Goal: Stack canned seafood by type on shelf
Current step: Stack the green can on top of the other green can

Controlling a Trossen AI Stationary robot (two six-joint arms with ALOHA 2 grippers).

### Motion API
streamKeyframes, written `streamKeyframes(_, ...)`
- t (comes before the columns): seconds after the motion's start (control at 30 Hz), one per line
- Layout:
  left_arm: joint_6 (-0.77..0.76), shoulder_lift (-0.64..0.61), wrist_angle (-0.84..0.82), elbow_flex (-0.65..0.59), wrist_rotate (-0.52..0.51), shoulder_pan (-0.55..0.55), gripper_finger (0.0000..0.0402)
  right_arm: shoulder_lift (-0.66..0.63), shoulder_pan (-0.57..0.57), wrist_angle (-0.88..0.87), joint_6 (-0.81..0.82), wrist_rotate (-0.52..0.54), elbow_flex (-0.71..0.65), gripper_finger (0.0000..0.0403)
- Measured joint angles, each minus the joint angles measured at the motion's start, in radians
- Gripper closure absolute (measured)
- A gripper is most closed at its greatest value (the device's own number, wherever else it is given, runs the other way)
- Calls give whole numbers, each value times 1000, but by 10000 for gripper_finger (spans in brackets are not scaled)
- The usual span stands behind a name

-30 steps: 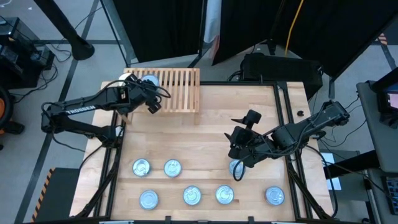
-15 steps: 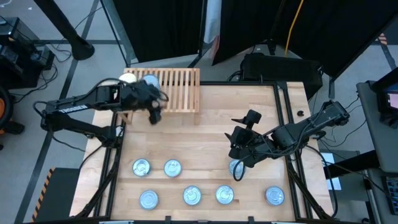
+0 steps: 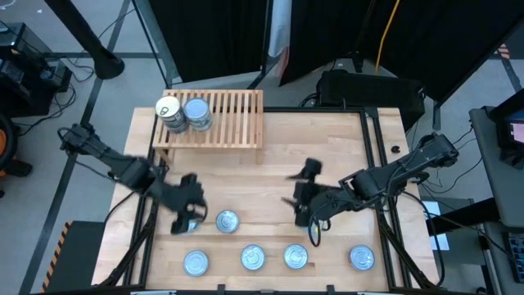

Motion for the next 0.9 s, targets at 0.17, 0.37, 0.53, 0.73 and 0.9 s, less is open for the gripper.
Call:
streamKeyframes(0.17, -197, 3, 83, -99, -92, -234, 270, 71, -9, 196, -116, -204, -19, 124)
streamKeyframes(0.37, -497, 41, 196, -194, -159, -445, 289, 188, -20, 339, -117, -318, -20, 124)
streamKeyframes(0.53, -596, 139, 260, -223, -194, -551, 297, 308, -39, 484, -145, -317, -20, 124)
streamKeyframes(0.73, -622, 290, 348, -224, -189, -571, 296, 401, -71, 545, -169, -412, -20, 124)
streamKeyframes(0.9, -651, 381, 475, -223, -127, -574, 297, 418, -87, 552, -149, -486, -20, 131)
